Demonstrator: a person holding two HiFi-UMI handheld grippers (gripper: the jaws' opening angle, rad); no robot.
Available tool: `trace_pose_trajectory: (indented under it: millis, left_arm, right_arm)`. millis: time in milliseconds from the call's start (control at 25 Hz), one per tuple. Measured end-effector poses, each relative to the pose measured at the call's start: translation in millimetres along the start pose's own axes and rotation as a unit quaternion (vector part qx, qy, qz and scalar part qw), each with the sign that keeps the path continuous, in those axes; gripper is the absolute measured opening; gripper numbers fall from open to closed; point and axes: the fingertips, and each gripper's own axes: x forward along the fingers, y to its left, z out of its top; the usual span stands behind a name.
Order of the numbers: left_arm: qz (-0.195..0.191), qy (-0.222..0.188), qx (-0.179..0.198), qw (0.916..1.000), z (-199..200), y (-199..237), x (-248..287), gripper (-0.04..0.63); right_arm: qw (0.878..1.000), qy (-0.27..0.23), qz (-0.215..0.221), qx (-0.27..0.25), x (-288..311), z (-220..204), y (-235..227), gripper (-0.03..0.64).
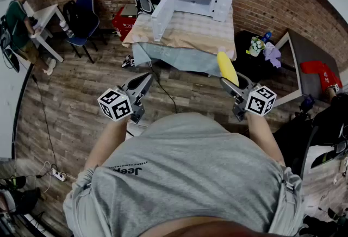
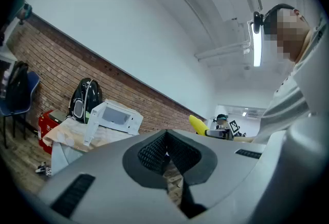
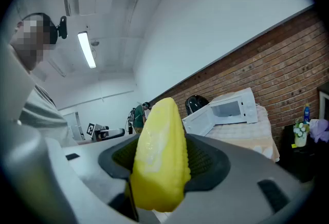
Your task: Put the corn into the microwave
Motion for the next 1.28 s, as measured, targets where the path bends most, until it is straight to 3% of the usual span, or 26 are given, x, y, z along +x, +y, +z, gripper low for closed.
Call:
trace_pose_trajectory:
  millis: [720, 880, 1280]
  left_arm:
    - [0.001, 0.007, 0.000, 1.0000, -1.5, -3.4, 27.5, 0.014]
    - [0.005, 0.008, 0.005, 0.9999, -2.8, -13.3, 39.6, 0.014]
    - [0.032, -0.009, 0.015, 0.9993, -10.4, -56.4, 77.8, 0.014]
  right_arm:
    - [1.000, -0.004, 0.015, -0.007, 1.3, 6.6, -19.7, 0.261]
    - [1.000, -0.007, 0.014, 0.005, -5.8, 10.0, -36.0, 0.261]
    - [0.998, 0.006, 0.051, -0.036, -10.9, 35.1, -64.5, 0.261]
